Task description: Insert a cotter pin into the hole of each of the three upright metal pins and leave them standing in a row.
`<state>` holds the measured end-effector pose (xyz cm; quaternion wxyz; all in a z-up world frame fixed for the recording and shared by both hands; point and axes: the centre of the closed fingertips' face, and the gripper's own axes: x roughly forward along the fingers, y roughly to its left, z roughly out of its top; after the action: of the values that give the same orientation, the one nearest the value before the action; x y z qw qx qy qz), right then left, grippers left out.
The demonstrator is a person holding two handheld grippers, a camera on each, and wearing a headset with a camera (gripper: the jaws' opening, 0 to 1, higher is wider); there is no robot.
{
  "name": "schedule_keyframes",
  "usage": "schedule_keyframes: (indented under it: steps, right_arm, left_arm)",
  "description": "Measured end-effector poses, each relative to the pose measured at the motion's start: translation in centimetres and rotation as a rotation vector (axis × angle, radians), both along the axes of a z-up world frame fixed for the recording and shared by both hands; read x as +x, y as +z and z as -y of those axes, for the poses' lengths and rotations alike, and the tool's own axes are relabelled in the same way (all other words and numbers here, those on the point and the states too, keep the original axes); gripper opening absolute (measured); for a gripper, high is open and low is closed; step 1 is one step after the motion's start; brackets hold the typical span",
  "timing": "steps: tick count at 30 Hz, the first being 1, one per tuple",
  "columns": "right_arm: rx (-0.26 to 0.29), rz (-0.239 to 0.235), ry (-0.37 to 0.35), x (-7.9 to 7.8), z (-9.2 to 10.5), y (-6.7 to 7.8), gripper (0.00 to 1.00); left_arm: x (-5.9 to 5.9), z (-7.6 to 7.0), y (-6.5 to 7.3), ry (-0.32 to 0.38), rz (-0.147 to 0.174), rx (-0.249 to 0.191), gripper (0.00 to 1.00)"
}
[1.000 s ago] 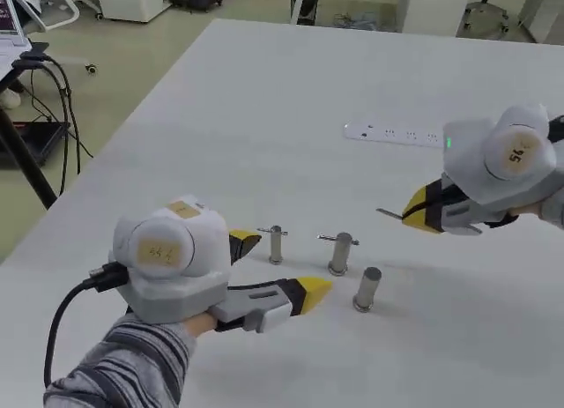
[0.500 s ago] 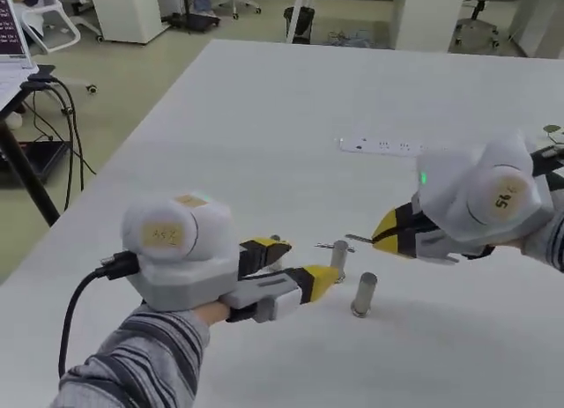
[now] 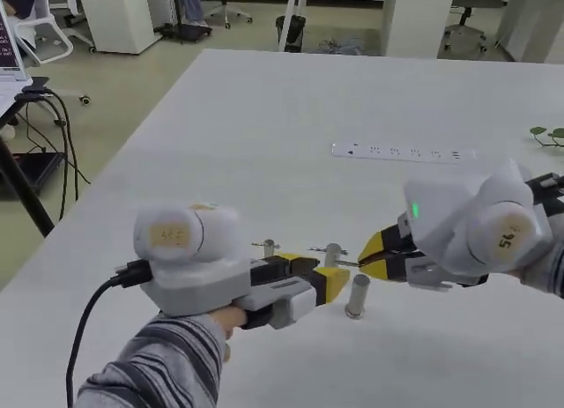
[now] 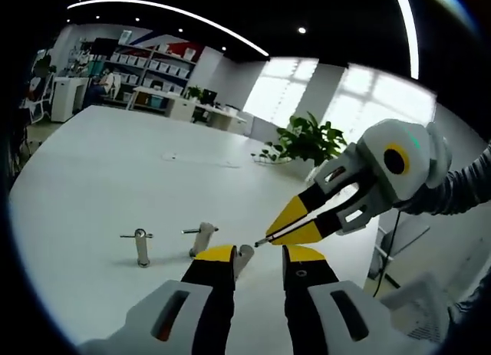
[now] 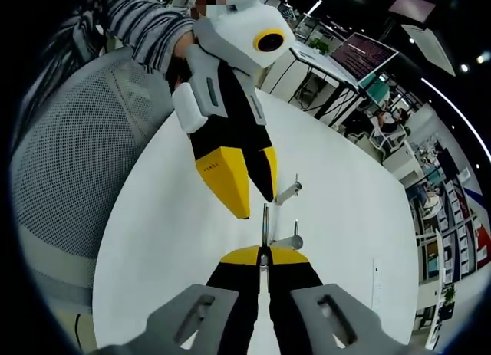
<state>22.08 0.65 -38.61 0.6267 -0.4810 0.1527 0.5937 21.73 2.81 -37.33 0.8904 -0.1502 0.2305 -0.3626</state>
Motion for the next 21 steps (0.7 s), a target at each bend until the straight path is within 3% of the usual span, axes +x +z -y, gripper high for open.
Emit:
schedule_keyframes:
  steps: [5, 16, 21]
  right_arm:
    - [0.01, 0.002, 0.01, -0.8, -0.2, 0.2, 0.0]
    - [0.026, -0.007, 0.02, -1.7, -0.6, 0.6, 0.0]
    - [0.025, -0.009, 0.022, -1.9, -0.7, 0.6, 0.0]
  left_arm:
    - [-0.4, 0.4, 0.2, -0.003, -0.021, -0.038, 0.12]
    - [-0.9, 0.9, 0.1, -0.015, -0.05, -0.074, 0.01]
    - [-1.0, 0.9, 0.2, -0.016, -0.063, -0.099, 0.0]
